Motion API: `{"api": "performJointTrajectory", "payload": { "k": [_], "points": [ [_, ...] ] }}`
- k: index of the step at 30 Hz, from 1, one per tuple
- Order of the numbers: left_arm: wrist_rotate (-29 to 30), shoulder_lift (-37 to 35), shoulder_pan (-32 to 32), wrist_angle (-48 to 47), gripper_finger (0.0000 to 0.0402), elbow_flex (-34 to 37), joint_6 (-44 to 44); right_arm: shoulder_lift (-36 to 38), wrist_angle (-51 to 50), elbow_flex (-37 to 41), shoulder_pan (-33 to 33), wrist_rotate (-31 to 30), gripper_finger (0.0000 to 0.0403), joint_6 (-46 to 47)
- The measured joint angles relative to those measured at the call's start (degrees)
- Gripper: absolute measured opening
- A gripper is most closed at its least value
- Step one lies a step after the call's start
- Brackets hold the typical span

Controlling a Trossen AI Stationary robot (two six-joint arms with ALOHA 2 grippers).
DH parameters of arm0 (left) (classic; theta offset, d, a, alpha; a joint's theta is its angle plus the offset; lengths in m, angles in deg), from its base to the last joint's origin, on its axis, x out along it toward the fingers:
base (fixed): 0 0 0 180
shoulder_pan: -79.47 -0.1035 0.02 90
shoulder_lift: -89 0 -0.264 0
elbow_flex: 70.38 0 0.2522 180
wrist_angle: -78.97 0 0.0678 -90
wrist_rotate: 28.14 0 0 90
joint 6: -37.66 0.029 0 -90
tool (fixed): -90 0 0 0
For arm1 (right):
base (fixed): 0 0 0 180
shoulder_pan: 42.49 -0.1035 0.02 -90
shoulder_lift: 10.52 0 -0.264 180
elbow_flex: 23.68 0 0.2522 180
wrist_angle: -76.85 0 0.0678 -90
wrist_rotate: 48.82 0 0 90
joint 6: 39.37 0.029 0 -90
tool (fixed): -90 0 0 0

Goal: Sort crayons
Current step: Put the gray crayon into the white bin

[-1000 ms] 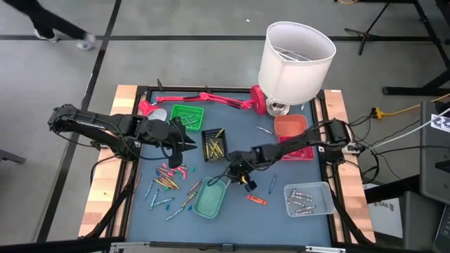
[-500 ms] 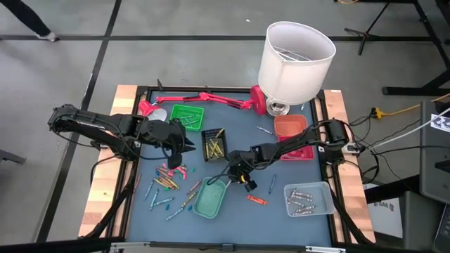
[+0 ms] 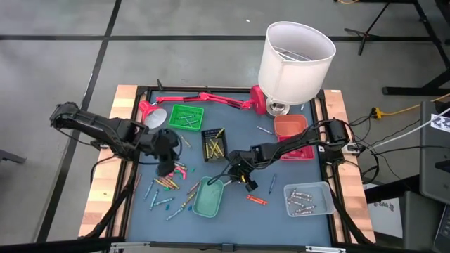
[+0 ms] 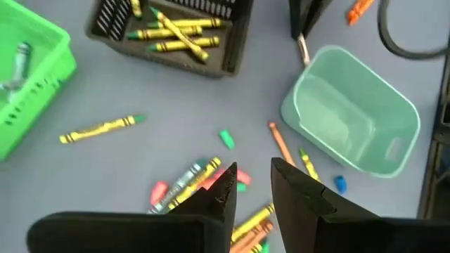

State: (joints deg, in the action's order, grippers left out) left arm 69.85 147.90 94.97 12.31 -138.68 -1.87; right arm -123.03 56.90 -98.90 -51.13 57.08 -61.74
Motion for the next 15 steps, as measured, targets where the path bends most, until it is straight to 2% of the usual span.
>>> {"api": "performJointTrajectory", "payload": {
  "k": [8, 15],
  "points": [
    [0.24, 0.00, 7.43, -3.59, 0.0073, 0.02, -13.14, 2.90, -2.79, 0.37, -0.02, -0.33, 0.0006, 0.02],
    [0.48, 0.02, 13.76, -6.40, 0.0073, 0.04, -24.11, 7.22, -9.01, 0.40, -0.04, -0.35, 0.0012, 0.02]
  ]
}}
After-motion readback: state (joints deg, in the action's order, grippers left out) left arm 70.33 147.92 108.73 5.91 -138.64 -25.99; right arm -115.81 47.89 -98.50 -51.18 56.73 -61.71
